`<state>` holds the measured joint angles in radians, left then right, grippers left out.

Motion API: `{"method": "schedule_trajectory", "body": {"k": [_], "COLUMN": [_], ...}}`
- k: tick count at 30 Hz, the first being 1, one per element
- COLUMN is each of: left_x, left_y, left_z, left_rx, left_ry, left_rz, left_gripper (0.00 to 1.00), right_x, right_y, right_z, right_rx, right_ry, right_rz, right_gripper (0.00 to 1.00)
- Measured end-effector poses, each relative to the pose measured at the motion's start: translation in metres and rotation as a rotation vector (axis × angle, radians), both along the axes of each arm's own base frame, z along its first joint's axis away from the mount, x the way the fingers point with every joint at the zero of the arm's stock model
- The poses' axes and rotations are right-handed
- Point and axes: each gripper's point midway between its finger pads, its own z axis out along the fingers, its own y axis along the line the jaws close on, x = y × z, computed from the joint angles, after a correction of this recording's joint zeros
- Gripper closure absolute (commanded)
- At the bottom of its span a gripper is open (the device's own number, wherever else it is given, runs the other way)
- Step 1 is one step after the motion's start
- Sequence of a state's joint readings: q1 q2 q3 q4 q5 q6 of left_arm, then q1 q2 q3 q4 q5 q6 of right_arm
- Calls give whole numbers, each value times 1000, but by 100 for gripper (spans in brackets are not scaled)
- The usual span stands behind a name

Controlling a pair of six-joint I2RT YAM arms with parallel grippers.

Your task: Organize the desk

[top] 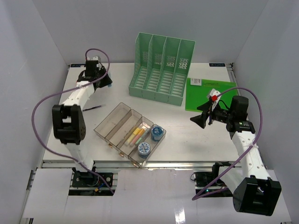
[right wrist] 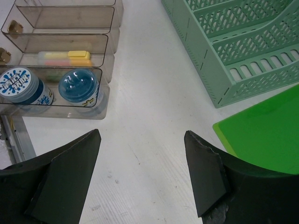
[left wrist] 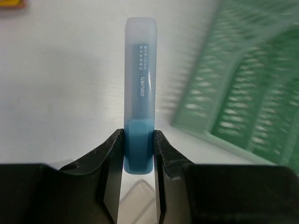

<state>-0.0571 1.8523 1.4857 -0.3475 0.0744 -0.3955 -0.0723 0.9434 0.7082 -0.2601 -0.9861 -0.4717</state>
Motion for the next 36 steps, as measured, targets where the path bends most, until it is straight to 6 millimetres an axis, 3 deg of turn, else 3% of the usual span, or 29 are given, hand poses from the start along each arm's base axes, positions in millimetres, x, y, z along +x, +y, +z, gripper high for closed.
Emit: {"method": "schedule_trajectory", "body": {"k": [5, 7, 9, 13, 17, 22, 29, 31, 36], "left_x": [-79, -117, -155, -235, -289, -318, -313, -311, -308], "left_y": [-34, -47, -63, -105, -145, -163, -154, -151, -146], "left_z": [72, 77, 71, 41, 22, -8, -50, -58, -69], "left_rx": [-97, -131, -168, -234, -258, -211, -81, -50, 1], "left_ry": [-158, -181, -179, -91, -3, 100, 217, 233, 252], "left_rz": [-201, -274, -352, -530, -702, -773, -703, -689, -663], "left_gripper": [100, 100, 100, 100, 100, 100, 98, 87, 42], "right_x": [-1, -1, -2, -4, -5, -5, -5, -5, -5], "right_y": [0, 1, 1, 2, 3, 3, 3, 3, 3], "right_z": [1, 2, 3, 4, 5, 5, 4, 4, 4], "right_rx": [0, 0, 1, 6, 9, 10, 8, 8, 8], "right_ry": [-8, -10, -14, -18, -18, -17, -18, -18, -19], "right_rz": [4, 6, 10, 18, 24, 25, 25, 25, 26], "right_gripper": [21, 21, 21, 21, 21, 21, 21, 21, 21]}}
